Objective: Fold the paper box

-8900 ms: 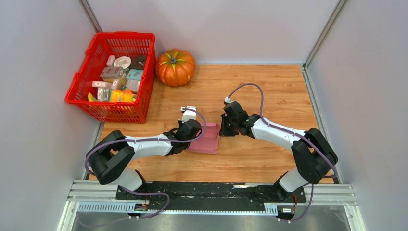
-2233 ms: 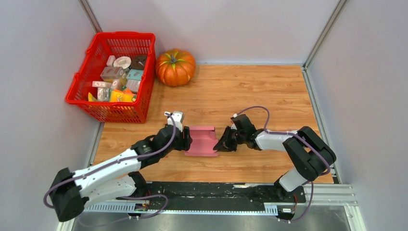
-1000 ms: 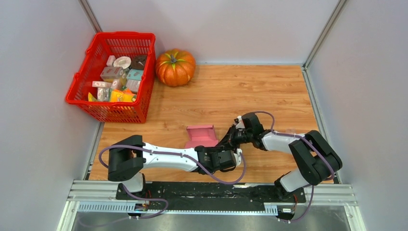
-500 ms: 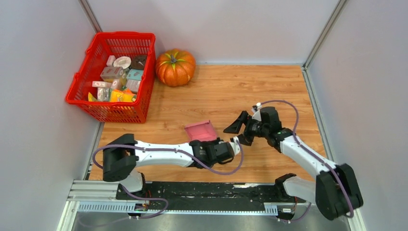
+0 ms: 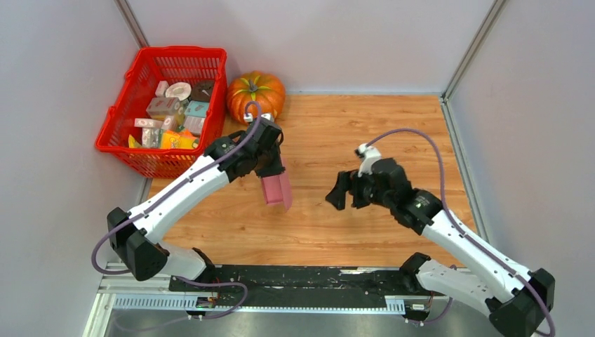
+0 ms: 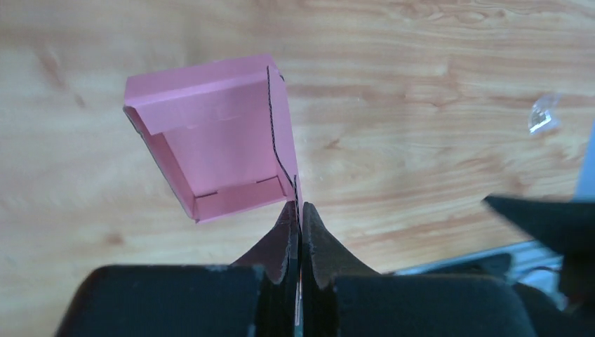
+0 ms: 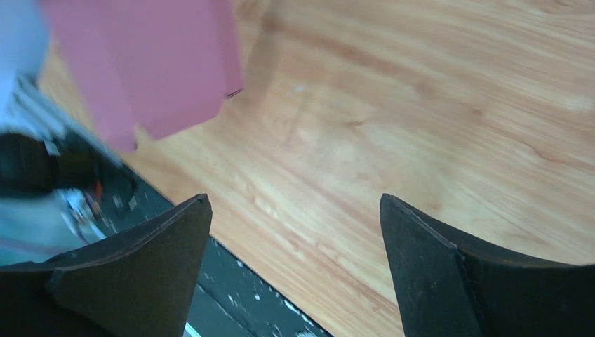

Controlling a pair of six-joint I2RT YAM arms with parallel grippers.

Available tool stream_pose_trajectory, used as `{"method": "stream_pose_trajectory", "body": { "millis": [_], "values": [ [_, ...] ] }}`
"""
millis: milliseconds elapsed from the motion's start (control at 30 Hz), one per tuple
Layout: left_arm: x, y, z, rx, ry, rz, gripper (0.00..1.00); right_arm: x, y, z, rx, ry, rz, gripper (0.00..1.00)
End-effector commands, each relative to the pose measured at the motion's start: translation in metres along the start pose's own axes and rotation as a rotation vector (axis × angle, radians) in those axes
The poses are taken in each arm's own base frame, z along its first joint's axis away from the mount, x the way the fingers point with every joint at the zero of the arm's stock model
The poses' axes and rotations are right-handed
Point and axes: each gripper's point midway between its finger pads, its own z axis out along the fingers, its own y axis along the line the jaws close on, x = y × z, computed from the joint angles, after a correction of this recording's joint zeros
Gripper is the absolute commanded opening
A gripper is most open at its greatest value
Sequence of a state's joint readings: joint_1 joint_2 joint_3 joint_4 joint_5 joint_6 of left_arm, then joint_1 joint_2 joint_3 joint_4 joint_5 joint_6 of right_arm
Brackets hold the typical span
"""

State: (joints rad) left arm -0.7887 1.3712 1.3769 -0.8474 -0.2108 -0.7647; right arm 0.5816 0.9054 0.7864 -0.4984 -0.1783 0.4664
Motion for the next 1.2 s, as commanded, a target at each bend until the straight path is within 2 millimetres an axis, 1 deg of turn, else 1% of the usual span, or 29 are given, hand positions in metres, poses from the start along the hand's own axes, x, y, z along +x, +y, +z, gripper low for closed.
{"method": "stream_pose_trajectory", "body": {
  "millis": [0, 33, 67, 100, 133, 167, 200, 233, 300, 400, 467, 500, 533, 567, 633, 667, 700, 733, 767, 833, 867, 933, 967, 1000, 1033, 1067, 1100, 1133, 1167],
  "values": [
    [0.042, -0.001, -0.001, -0.033, 0.322, -0.461, 0.00, -0.007, 0.040, -0.003, -0.028, -0.105, -0.371, 0.93],
    [0.045, -0.003, 0.002, -0.043, 0.347, -0.556, 0.00, 0.003, 0.059, -0.003, -0.089, -0.094, -0.429, 0.93],
    [0.044, -0.007, 0.007, -0.020, 0.355, -0.609, 0.00, 0.008, 0.067, -0.001, -0.116, -0.084, -0.459, 0.93],
    [0.054, -0.005, 0.014, -0.026, 0.402, -0.663, 0.00, 0.010, 0.075, 0.000, -0.150, -0.084, -0.494, 0.93],
    [0.056, -0.004, 0.019, -0.047, 0.410, -0.739, 0.00, 0.016, 0.081, 0.001, -0.162, -0.073, -0.514, 0.94],
    [0.059, -0.001, 0.024, -0.071, 0.421, -0.777, 0.00, 0.016, 0.078, 0.005, -0.136, -0.069, -0.514, 0.94],
    [0.064, 0.005, 0.030, -0.101, 0.423, -0.806, 0.00, 0.011, 0.068, 0.006, -0.071, -0.083, -0.504, 0.94],
    [0.063, 0.008, 0.033, -0.128, 0.422, -0.861, 0.00, 0.009, 0.062, 0.007, -0.033, -0.084, -0.481, 0.95],
    [0.069, 0.015, 0.043, -0.164, 0.414, -0.917, 0.00, 0.010, 0.051, 0.005, 0.019, -0.078, -0.475, 0.95],
    [0.065, 0.013, 0.057, -0.131, 0.364, -1.027, 0.00, 0.016, 0.047, 0.004, 0.015, -0.062, -0.442, 0.98],
    [0.062, 0.015, 0.062, -0.121, 0.332, -1.074, 0.00, 0.022, 0.042, 0.004, 0.009, -0.052, -0.405, 0.98],
    [0.060, 0.016, 0.063, -0.124, 0.316, -1.082, 0.05, 0.025, 0.041, 0.004, 0.008, -0.050, -0.396, 0.98],
    [0.059, 0.018, 0.064, -0.123, 0.307, -1.082, 0.13, 0.026, 0.037, 0.003, 0.011, -0.051, -0.383, 0.98],
    [0.056, 0.018, 0.062, -0.114, 0.292, -1.077, 0.31, 0.029, 0.036, 0.003, 0.011, -0.047, -0.363, 0.98],
    [0.052, 0.020, 0.059, -0.099, 0.261, -1.032, 0.46, 0.028, 0.038, 0.001, -0.022, -0.055, -0.336, 0.99],
    [0.046, 0.019, 0.052, -0.071, 0.237, -1.012, 0.55, 0.033, 0.036, 0.003, -0.025, -0.049, -0.323, 0.99],
    [0.044, 0.021, 0.049, -0.062, 0.214, -0.972, 0.61, 0.032, 0.038, 0.003, -0.045, -0.053, -0.314, 0.99],
    [0.040, 0.022, 0.044, -0.048, 0.194, -0.951, 0.70, 0.033, 0.036, 0.005, -0.042, -0.051, -0.309, 0.99],
    [0.032, 0.021, 0.033, -0.004, 0.154, -0.923, 0.74, 0.034, 0.034, 0.007, -0.040, -0.046, -0.305, 0.99],
    [0.025, 0.025, 0.019, 0.032, 0.100, -0.829, 0.75, 0.040, 0.034, 0.011, -0.049, -0.022, -0.314, 0.99],
    [0.018, 0.033, 0.004, 0.038, 0.038, -0.792, 0.75, 0.044, 0.035, 0.013, -0.061, -0.009, -0.321, 0.99],
    [0.020, 0.048, -0.012, 0.020, -0.015, -0.665, 0.76, 0.054, 0.036, 0.017, -0.091, 0.024, -0.351, 0.99],
    [0.017, 0.055, -0.026, 0.046, -0.082, -0.604, 0.76, 0.059, 0.041, 0.019, -0.131, 0.043, -0.365, 1.00],
    [0.018, 0.066, -0.032, 0.041, -0.118, -0.476, 0.76, 0.068, 0.046, 0.018, -0.173, 0.073, -0.379, 1.00],
    [0.019, 0.073, -0.037, 0.040, -0.152, -0.408, 0.75, 0.072, 0.049, 0.019, -0.191, 0.083, -0.398, 1.00],
    [0.029, 0.082, -0.043, 0.062, -0.181, -0.333, 0.72, 0.072, 0.053, 0.020, -0.211, 0.073, -0.404, 1.00],
    [0.036, 0.088, -0.043, 0.074, -0.191, -0.202, 0.70, 0.077, 0.058, 0.019, -0.244, 0.080, -0.407, 1.00],
    [0.041, 0.090, -0.044, 0.092, -0.198, -0.157, 0.68, 0.083, 0.059, 0.021, -0.259, 0.094, -0.407, 1.00],
    [0.058, 0.093, -0.040, 0.120, -0.170, -0.120, 0.66, 0.082, 0.064, 0.022, -0.280, 0.081, -0.403, 1.00]
  ]
}}
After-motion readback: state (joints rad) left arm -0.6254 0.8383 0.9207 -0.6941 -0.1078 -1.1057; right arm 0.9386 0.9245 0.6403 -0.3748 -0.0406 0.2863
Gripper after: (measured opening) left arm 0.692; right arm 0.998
